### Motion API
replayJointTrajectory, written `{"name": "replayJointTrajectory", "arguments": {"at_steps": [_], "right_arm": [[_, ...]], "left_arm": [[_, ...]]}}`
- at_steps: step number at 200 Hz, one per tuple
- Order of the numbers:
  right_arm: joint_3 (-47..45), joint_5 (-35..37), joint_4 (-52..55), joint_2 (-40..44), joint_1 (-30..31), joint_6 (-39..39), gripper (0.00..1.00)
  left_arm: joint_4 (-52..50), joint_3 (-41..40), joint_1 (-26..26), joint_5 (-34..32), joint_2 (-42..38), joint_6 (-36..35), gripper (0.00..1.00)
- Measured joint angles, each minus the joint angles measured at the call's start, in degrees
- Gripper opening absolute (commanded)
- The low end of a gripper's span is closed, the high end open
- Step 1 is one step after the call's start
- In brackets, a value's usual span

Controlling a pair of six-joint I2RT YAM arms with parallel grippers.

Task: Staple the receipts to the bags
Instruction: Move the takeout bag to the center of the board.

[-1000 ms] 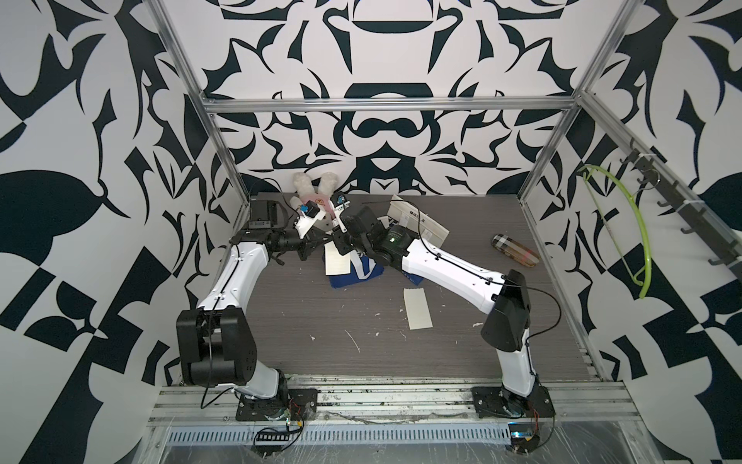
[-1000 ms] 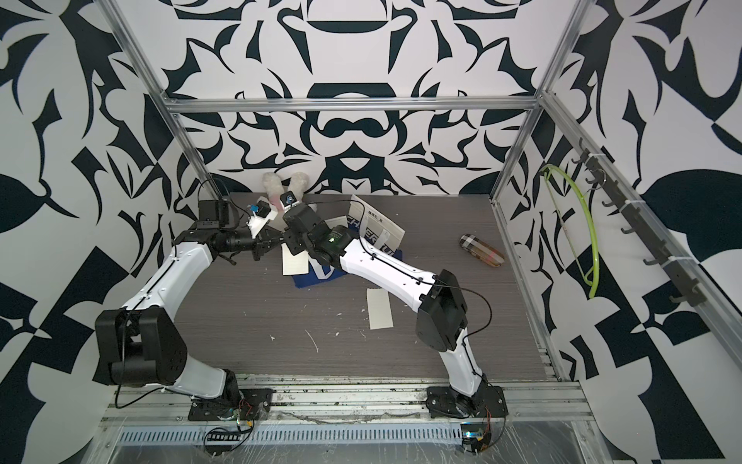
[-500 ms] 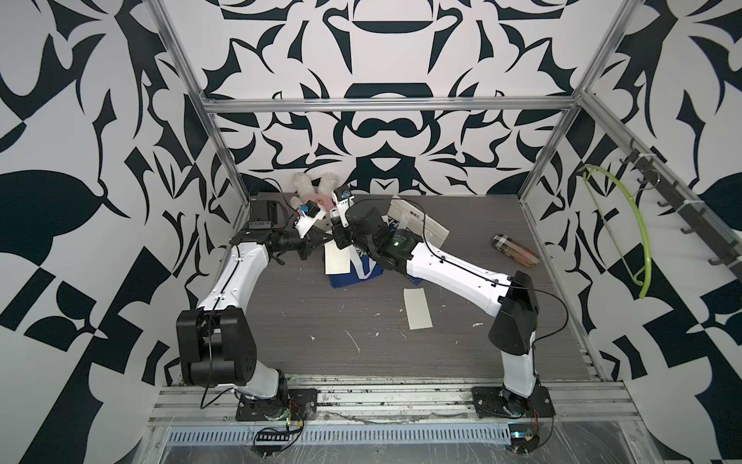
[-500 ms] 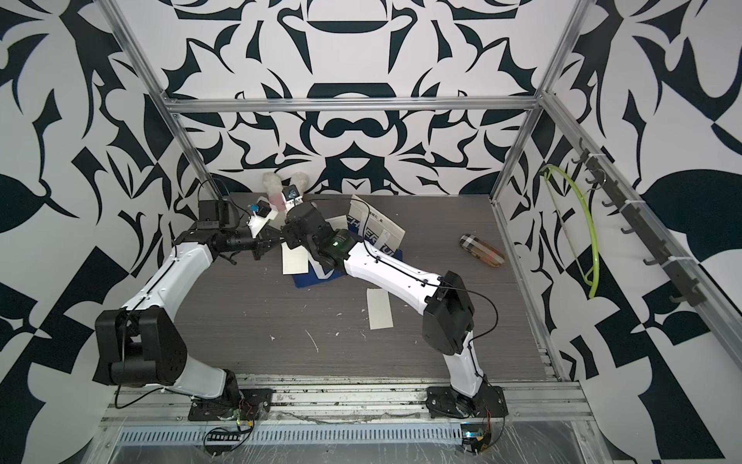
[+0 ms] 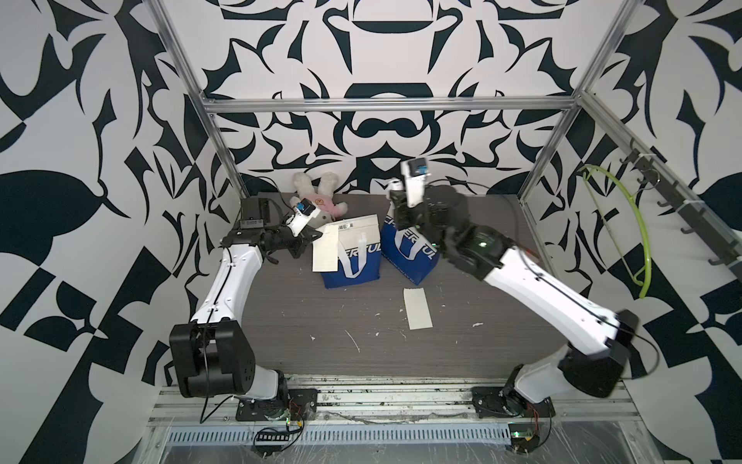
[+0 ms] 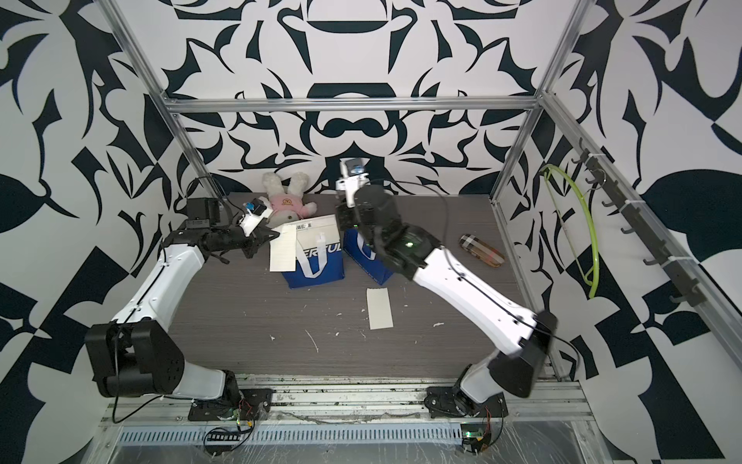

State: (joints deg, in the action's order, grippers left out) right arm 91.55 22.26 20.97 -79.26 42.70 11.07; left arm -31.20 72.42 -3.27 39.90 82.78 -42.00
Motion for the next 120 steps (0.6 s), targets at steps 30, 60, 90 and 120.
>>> {"name": "replayJointTrajectory", "arguments": {"at_steps": [30, 60, 90, 120], "right_arm": [[-5.86, 3.28, 16.37, 13.11, -10.69, 6.82, 0.00], [-14.84, 1.36, 28.24, 18.38, -16.96, 12.66, 0.00], [-24.79, -6.93, 33.14, 13.79, -24.48, 15.65, 0.00], [-32.74, -14.56, 32.74, 3.67, -29.18, 16.48, 0.00]], "left_arm": [[-1.40, 1.07, -1.99, -3.54, -0.90, -0.76, 0.04], [-2.10, 1.09, -3.04, -5.44, -1.05, -1.81, 0.19], [-1.62, -0.37, -3.21, -7.15, -2.27, -1.29, 0.65], [-0.02, -3.02, -3.26, -7.72, -4.37, 0.76, 1.00]]}}
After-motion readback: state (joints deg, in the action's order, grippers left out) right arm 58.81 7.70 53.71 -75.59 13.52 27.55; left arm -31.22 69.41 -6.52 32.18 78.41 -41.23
